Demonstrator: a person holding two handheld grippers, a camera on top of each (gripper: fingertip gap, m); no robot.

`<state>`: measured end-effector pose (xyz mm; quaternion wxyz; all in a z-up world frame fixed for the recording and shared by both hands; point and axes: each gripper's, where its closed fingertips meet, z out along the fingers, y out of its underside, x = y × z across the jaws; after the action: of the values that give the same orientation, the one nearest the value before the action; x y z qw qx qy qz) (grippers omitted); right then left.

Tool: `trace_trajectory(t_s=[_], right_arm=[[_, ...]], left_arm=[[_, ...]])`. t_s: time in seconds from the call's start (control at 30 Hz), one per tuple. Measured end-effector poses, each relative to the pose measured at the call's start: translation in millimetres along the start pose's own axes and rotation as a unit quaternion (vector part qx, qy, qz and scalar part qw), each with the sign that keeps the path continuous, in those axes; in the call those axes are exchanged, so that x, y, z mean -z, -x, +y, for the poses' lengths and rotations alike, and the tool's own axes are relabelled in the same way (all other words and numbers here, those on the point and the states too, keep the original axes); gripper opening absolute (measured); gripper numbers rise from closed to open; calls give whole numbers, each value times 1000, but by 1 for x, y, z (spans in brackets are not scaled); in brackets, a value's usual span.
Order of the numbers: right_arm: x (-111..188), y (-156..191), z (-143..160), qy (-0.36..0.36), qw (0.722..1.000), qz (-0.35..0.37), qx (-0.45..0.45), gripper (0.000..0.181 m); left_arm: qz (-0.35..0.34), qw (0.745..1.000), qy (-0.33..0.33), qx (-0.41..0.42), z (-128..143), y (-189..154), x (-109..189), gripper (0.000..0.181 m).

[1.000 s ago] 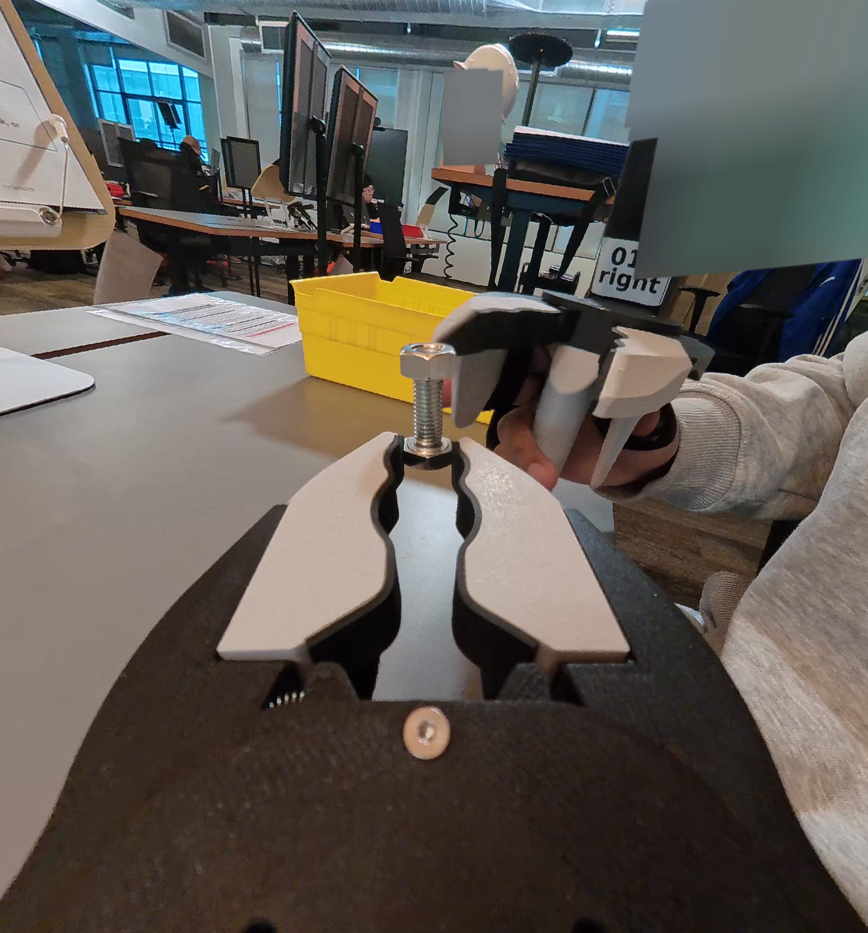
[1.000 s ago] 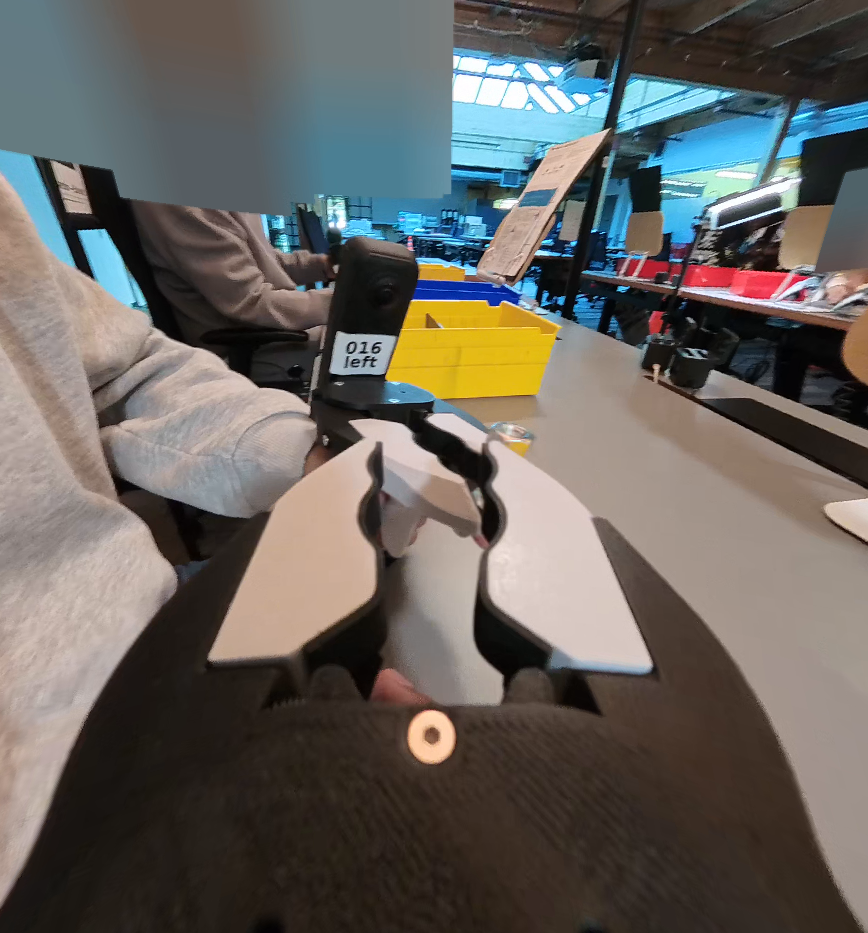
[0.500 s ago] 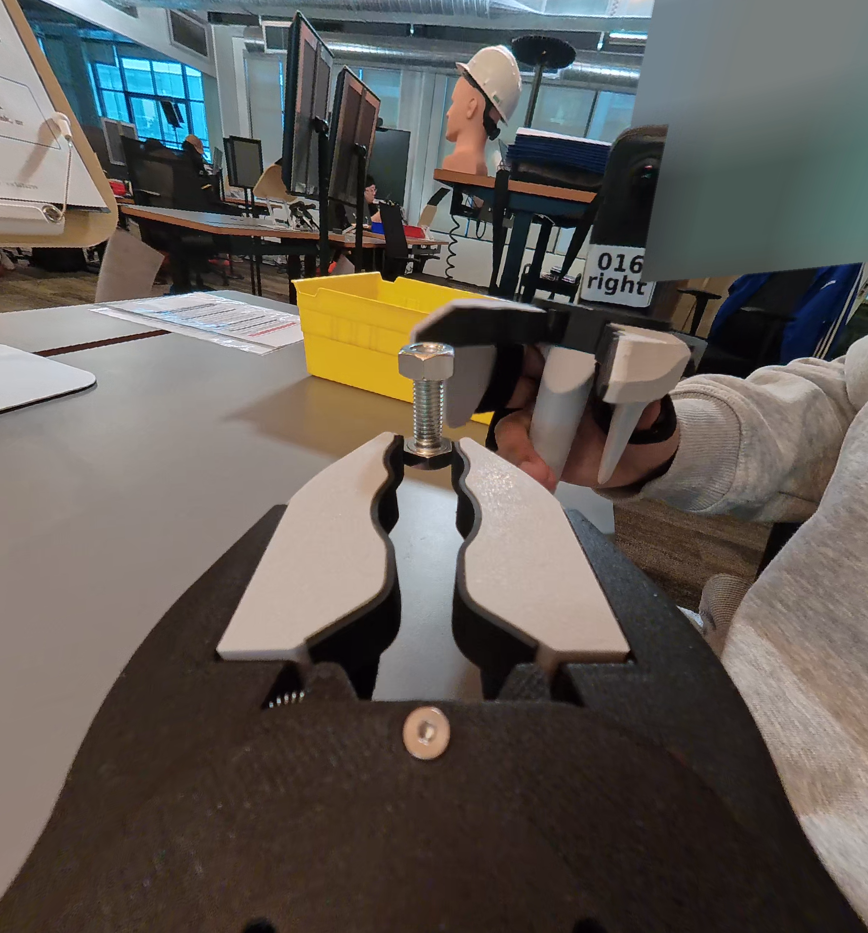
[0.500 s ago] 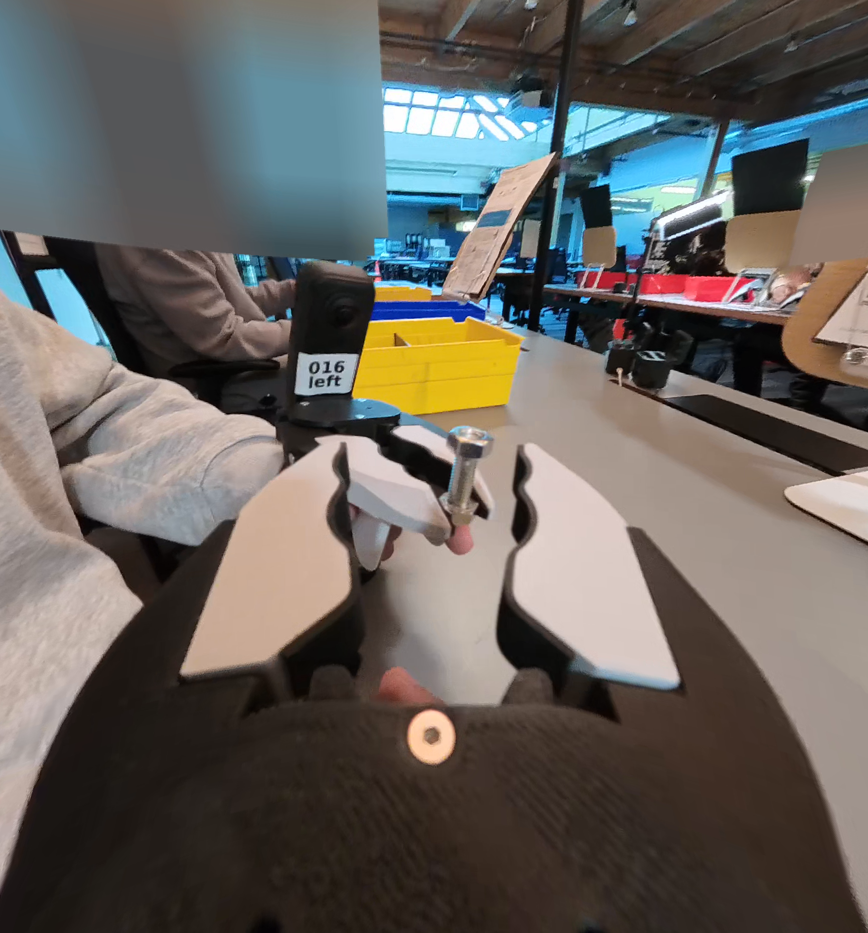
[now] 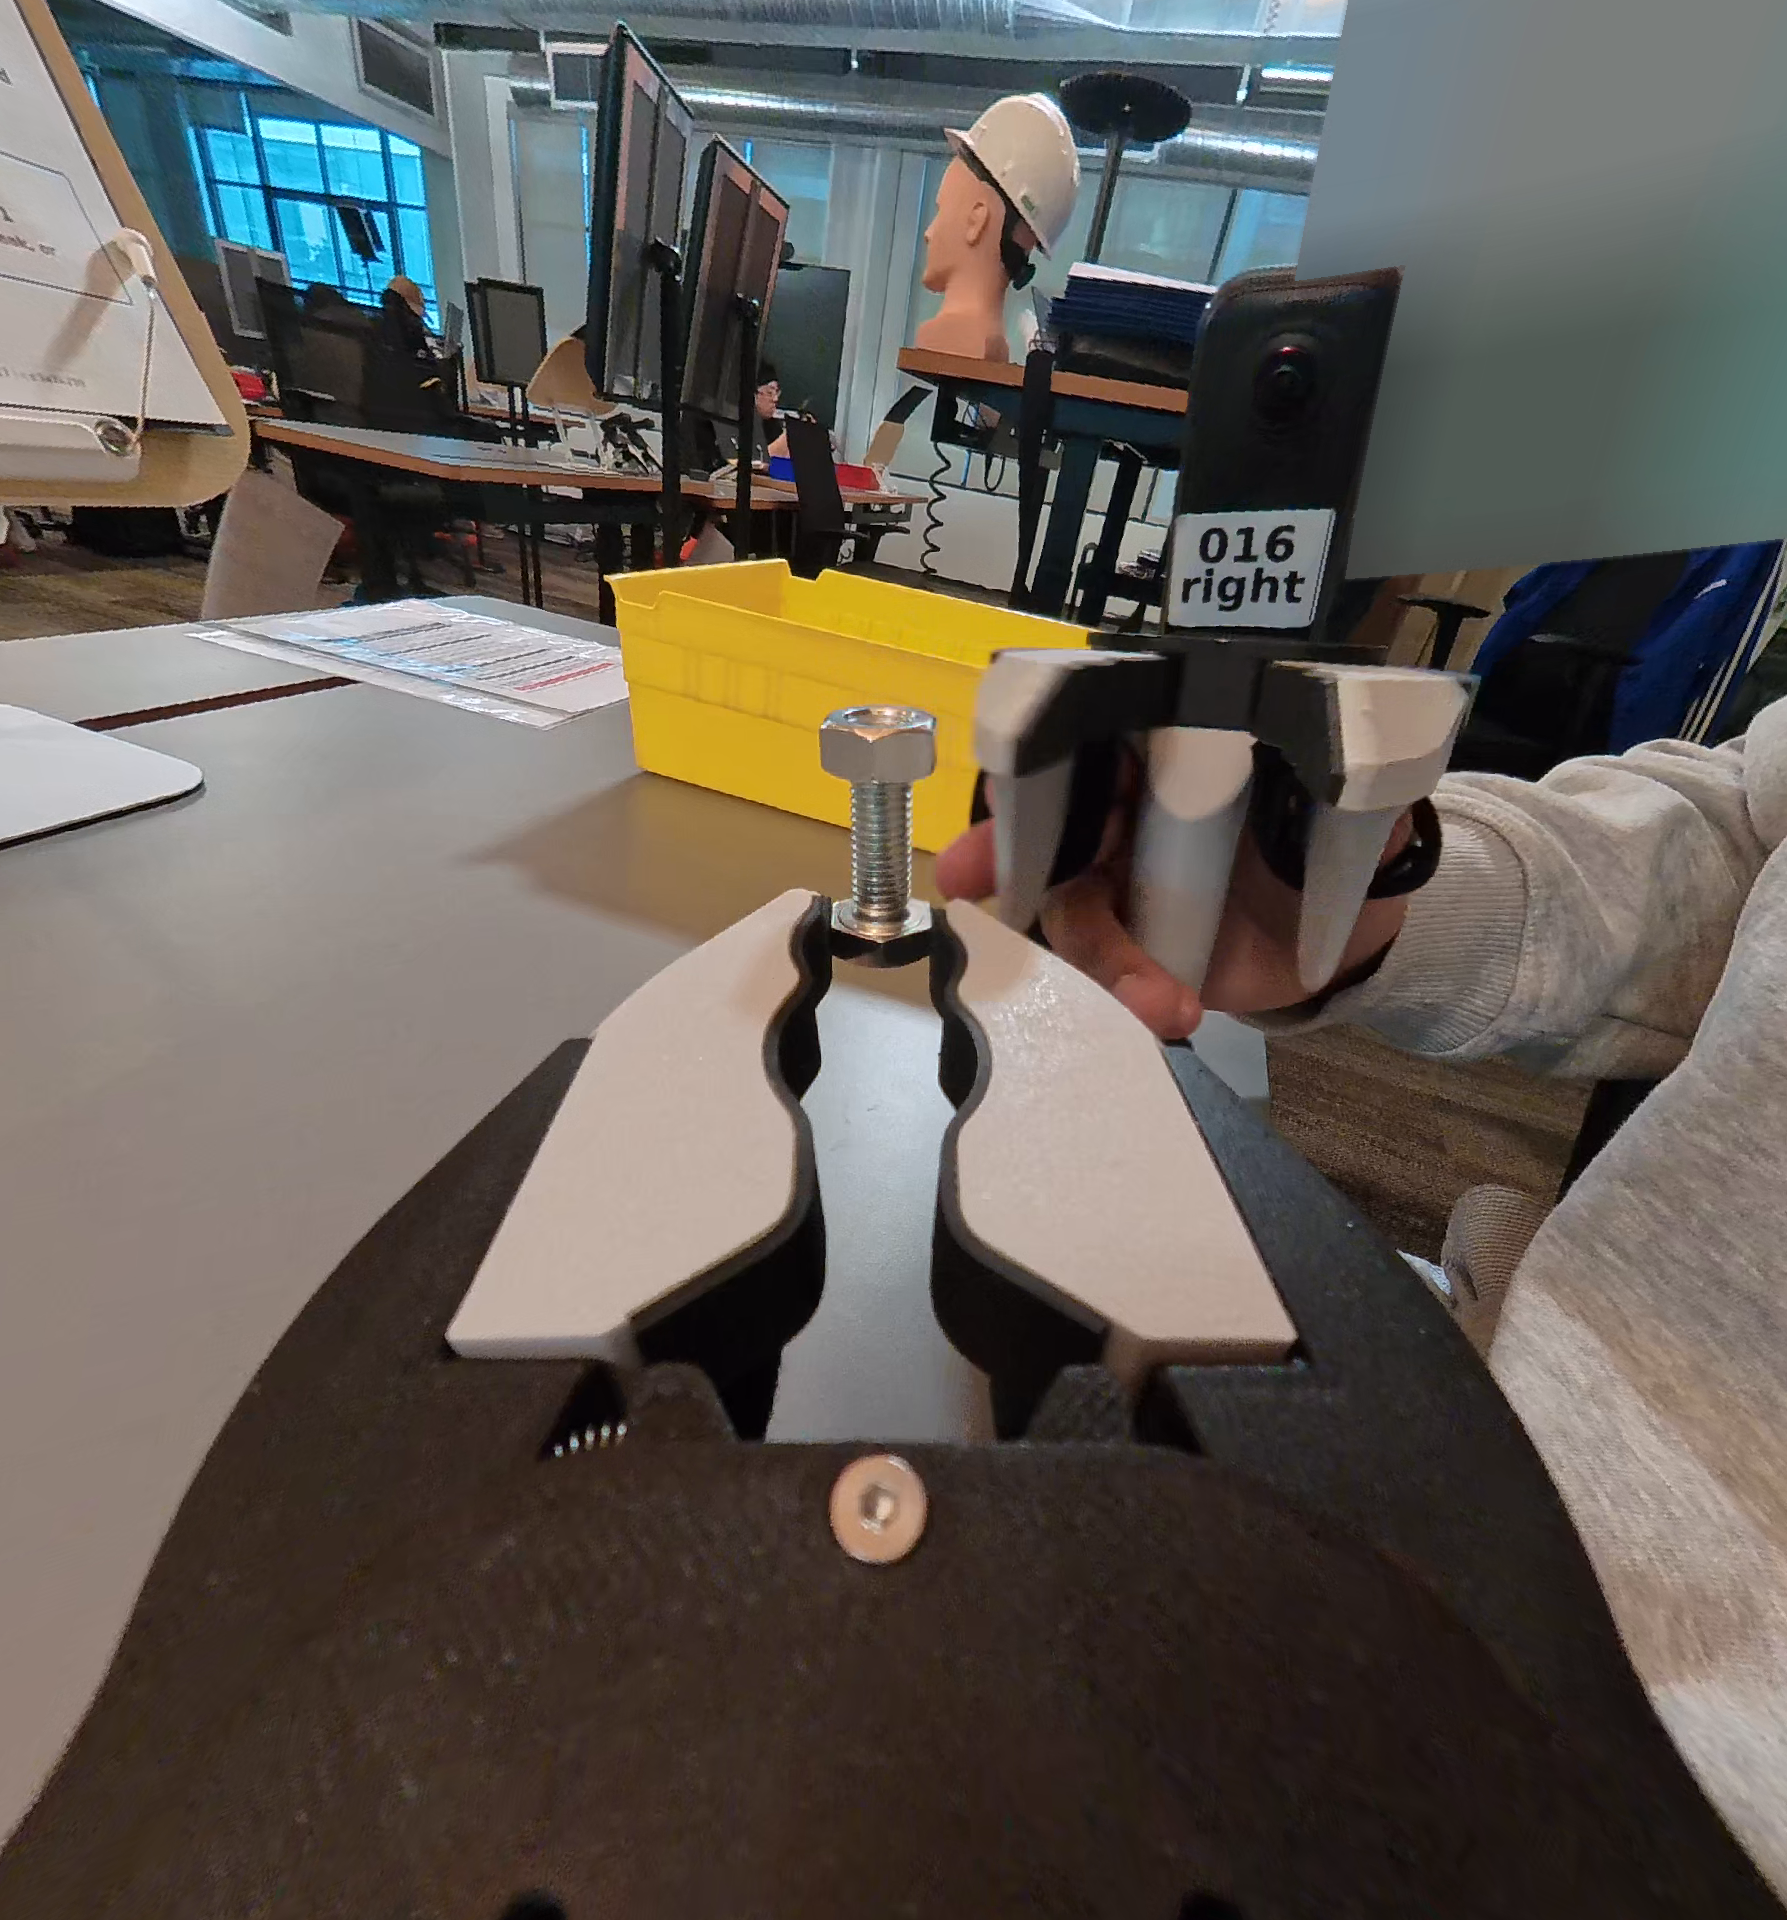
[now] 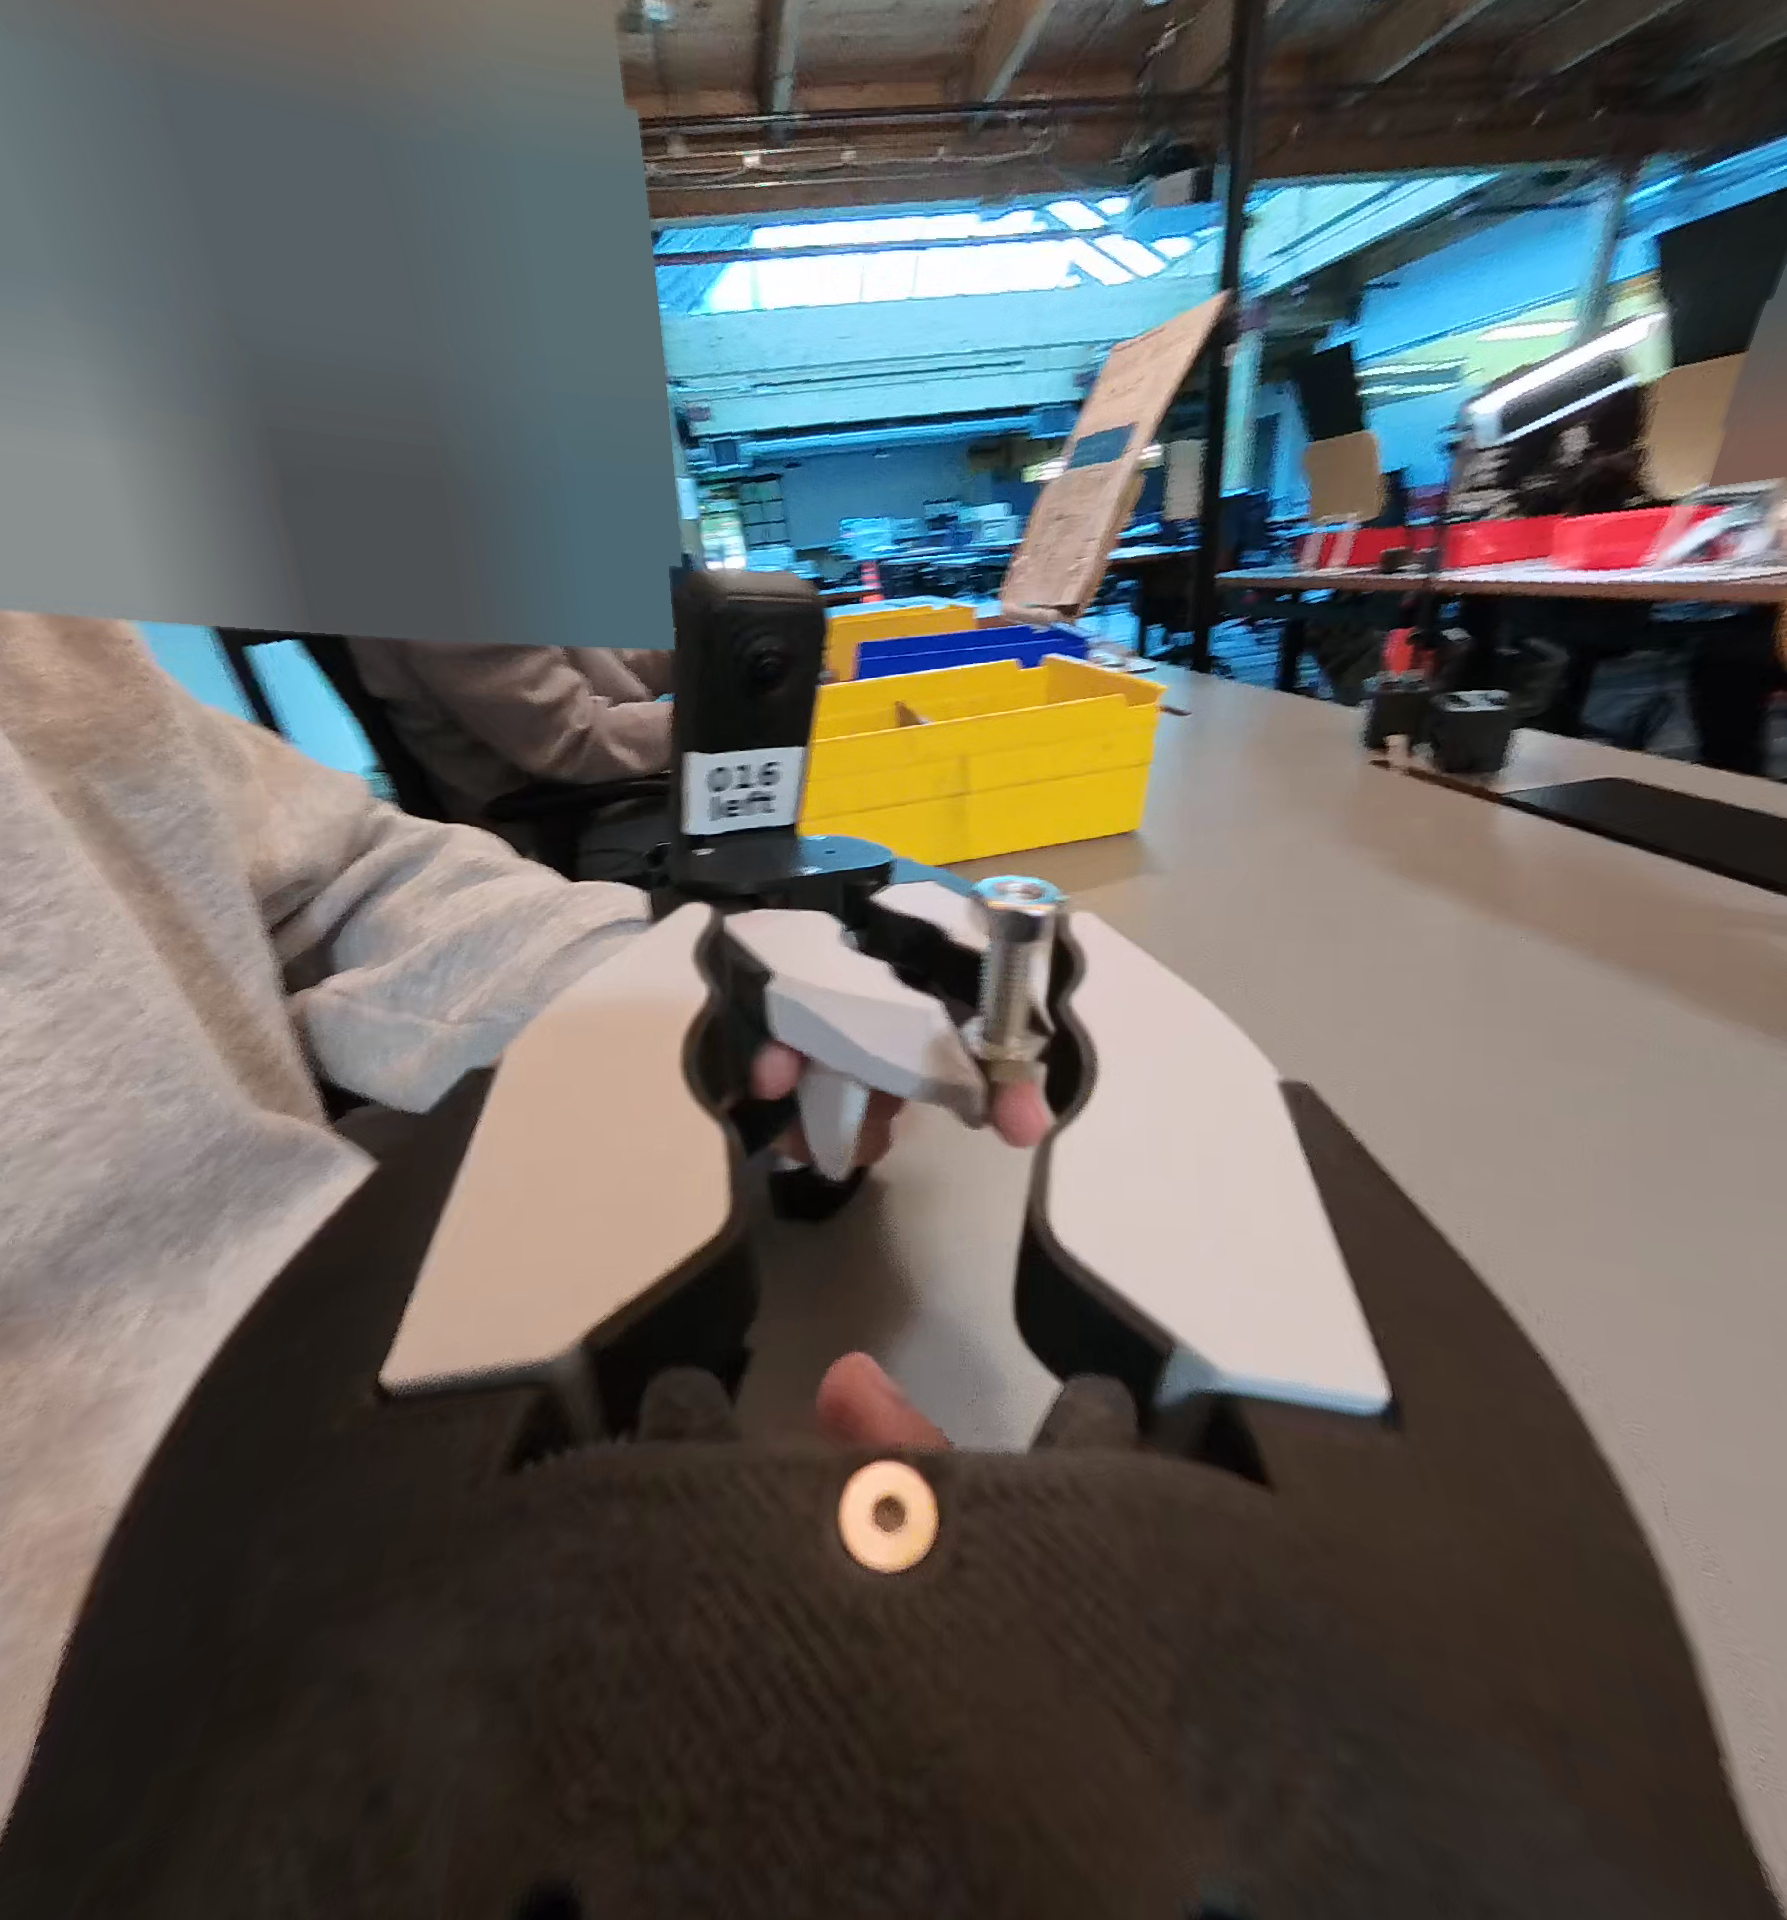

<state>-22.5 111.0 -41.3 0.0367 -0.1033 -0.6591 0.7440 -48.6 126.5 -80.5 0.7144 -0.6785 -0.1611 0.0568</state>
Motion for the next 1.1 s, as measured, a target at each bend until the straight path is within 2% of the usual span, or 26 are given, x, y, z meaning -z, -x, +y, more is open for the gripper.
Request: trace_trajectory(t_s=[0.07,0.13,0.17,0.27,0.3,0.57,0.6,0.67,0.73,0.8,0.9,1.1], right_arm=[[-1,13,0,3,999,-43,-26,42],[-1,14,2,13,998,-50,-48,36],[0,9,2,13,998,-36,-46,39],[2,-8,-9,-30,999,25,3,69],[3,-10,-10,-35,999,35,16,73],[-5,1,1,-1,999,11,36,74],[-4,3,1,1,999,6,36,67],[1,8,0,13,999,-18,25,26],[3,7,1,25,999,-20,7,12],[3,2,-2,12,1000,-3,11,20],[2,-8,-6,-13,999,35,38,57],[-4,-9,2,7,998,45,39,74]], left_arm=[[0,1000,0,1,0,0,0,18],[0,1000,0,0,0,0,0,18],[0,1000,0,0,0,0,0,18],[-1,1000,0,-1,0,0,0,18],[-1,1000,0,-1,0,0,0,18],[-1,1000,0,-1,0,0,0,18],[-1,1000,0,0,0,0,0,18],[-1,1000,0,1,0,0,0,18],[-1,1000,0,0,0,0,0,18],[-1,1000,0,-1,0,0,0,18],[0,1000,1,-2,0,0,0,18],[1,1000,2,-4,0,-1,-1,18]])
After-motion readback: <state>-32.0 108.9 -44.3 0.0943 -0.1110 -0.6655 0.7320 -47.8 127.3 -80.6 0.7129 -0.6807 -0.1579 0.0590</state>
